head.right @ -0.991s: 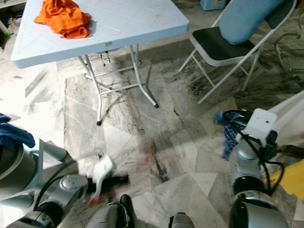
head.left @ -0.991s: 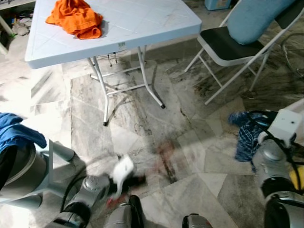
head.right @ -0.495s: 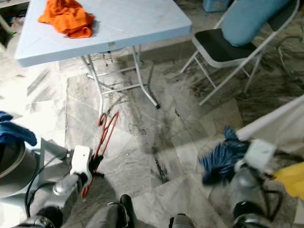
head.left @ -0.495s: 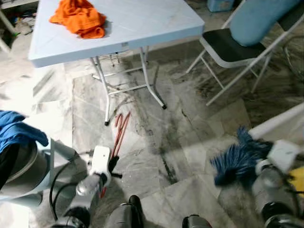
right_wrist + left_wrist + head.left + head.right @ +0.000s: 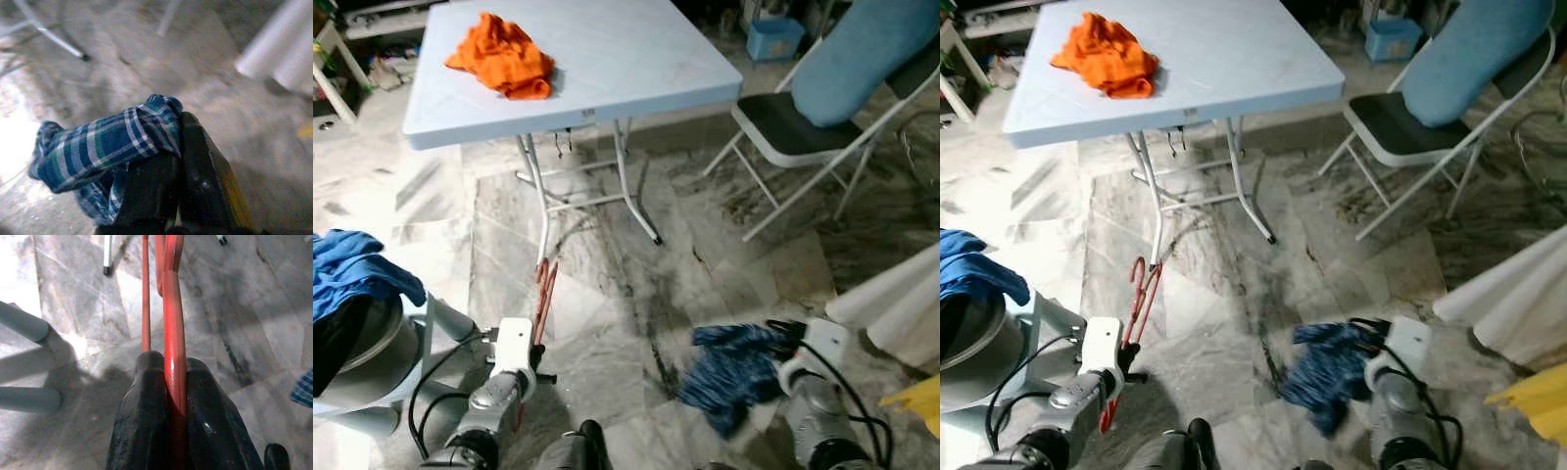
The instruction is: Hang hanger
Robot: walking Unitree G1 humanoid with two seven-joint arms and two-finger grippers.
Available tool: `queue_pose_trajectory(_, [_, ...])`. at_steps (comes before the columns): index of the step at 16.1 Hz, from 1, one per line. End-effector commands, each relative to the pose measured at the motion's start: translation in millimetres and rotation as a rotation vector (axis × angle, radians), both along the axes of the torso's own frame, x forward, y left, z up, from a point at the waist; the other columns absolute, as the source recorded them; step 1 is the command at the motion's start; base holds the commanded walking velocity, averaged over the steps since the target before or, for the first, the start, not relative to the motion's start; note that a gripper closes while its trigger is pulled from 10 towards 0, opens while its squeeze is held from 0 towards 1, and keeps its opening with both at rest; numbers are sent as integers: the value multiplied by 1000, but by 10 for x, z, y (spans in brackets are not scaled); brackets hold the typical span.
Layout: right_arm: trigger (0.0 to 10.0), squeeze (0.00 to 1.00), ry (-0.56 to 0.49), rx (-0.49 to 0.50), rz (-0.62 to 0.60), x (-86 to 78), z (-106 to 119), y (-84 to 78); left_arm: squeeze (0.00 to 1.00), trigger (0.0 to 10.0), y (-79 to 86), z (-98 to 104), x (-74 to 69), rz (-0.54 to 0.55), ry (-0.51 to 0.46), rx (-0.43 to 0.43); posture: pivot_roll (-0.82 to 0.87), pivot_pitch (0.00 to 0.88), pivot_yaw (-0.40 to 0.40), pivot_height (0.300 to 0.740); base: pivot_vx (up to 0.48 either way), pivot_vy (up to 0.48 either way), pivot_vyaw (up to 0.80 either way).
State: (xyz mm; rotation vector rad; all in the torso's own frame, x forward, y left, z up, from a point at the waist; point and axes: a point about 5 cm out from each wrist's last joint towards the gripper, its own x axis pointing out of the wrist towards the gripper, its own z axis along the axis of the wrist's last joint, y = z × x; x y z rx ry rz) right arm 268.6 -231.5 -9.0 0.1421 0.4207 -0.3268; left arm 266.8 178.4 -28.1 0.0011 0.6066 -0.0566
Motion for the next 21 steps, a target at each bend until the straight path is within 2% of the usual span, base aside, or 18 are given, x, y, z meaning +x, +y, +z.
queue_pose_trajectory(1, [4078, 0, -45, -5, 22, 49, 55, 40, 0, 10000, 62, -22, -32, 12, 19, 1, -60, 70, 50, 740, 0, 0, 0])
queue_pose_trajectory(2, [10000, 0, -100, 6, 49, 106, 116, 122, 0, 10000, 80, 3, -7, 17, 5, -15, -61, 77, 53, 740, 0, 0, 0])
queue_pose_trajectory(3, [10000, 0, -128, 18, 58, 128, 145, 160, 0, 10000, 88, 19, 7, 22, -6, -31, -60, 80, 54, 740, 0, 0, 0])
queue_pose_trajectory(4, [10000, 0, -163, 25, 71, 155, 185, 224, 0, 10000, 74, 106, 101, 9, -51, -55, -60, 78, 55, 740, 337, 0, 0])
queue_pose_trajectory(7, [10000, 0, -227, 23, 103, 222, 280, 328, 0, 10000, -66, 247, 256, -26, -124, -91, -63, 68, 60, 740, 360, 0, 0])
queue_pose_trajectory(9, [10000, 0, -256, 11, 117, 268, 343, 354, 0, 10000, -151, 322, 337, -34, -153, -119, -66, 63, 66, 740, 420, 0, 0])
queue_pose_trajectory(13, [10000, 0, -262, 20, 98, 248, 337, 358, 0, 10000, -294, 473, 474, -85, -210, -148, -75, 70, 89, 740, 471, 0, 0])
queue_pose_trajectory(16, [10000, 0, -255, 13, 81, 167, 288, 321, 0, 10000, -270, 478, 469, -87, -214, -148, -88, 77, 89, 740, 469, 0, 0])
queue_pose_trajectory(18, [10000, 0, -260, 7, 78, 162, 300, 296, 0, 10000, -262, 470, 466, -71, -209, -118, -85, 82, 75, 740, 139, 0, 0])
queue_pose_trajectory(21, [10000, 0, -306, -35, 162, 262, 439, 367, 0, 10000, -272, 674, 518, -84, -392, -56, -56, 90, 24, 740, 0, 0, 0])
